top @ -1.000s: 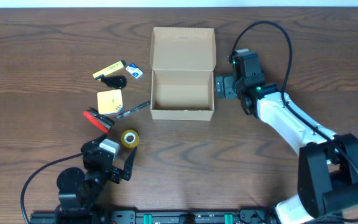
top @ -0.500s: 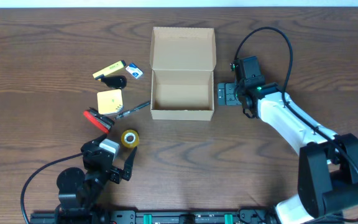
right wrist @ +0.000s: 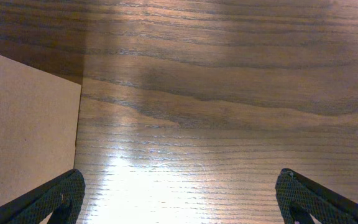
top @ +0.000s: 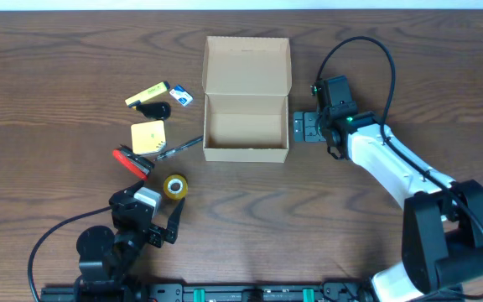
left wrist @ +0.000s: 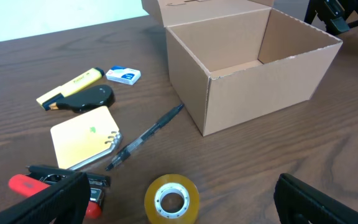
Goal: Pack container
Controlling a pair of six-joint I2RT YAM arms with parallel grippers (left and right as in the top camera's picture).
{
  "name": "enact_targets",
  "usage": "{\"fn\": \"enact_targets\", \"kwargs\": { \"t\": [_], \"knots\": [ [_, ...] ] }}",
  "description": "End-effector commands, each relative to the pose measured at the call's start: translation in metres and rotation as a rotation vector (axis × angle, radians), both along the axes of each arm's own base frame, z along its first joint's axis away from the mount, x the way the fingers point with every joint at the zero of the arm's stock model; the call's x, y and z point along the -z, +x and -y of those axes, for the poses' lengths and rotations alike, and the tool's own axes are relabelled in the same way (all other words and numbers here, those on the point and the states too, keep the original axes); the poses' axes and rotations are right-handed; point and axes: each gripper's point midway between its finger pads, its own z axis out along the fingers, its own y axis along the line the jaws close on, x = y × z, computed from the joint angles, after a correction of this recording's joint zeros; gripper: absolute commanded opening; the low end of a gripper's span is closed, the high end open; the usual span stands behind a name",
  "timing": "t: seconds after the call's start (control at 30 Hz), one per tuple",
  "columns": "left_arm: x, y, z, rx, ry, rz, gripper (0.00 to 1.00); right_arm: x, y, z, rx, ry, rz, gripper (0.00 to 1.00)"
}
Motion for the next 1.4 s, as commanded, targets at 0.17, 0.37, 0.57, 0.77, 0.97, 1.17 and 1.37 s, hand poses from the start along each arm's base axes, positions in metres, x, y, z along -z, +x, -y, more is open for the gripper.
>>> {"fn": "enact_targets", "kwargs": {
  "t": [0.17, 0.37, 0.57, 0.77, 0.97, 1.17, 1.37],
  "knots": [
    [-0.007, -0.033, 0.052, 0.254, -0.351, -0.168, 0.95, 0.005, -0.002, 0.003, 0.017, 0.005, -0.015, 0.99],
    [-0.045, -0.023, 0.054, 0.248, -0.495, -0.096, 0.95, 0.005, -0.002, 0.003, 0.017, 0.005, -0.015, 0.99],
    [-0.092, 0.0, 0.029, 0.11, -0.52, 0.137, 0.95, 0.005, -0.002, 0.003, 0.017, 0.005, -0.015, 0.99],
    [-0.063, 0.013, 0.015, -0.037, -0.548, -0.008, 0.95, 0.005, -0.002, 0.003, 0.017, 0.005, -0.015, 0.99],
    [-0.065, 0.037, 0.004, -0.13, -0.431, -0.169, 0.95, 0.005, -0.002, 0.003, 0.017, 0.005, -0.015, 0.99],
    [-0.057, 0.065, -0.039, -0.339, -0.106, -0.403, 0.95, 0.005, -0.002, 0.003, 0.017, 0.005, -0.015, 0.99],
    [-0.063, 0.117, -0.061, -0.414, 0.044, -0.531, 0.95, 0.005, -0.002, 0.003, 0.017, 0.005, -0.015, 0.99]
  ]
}}
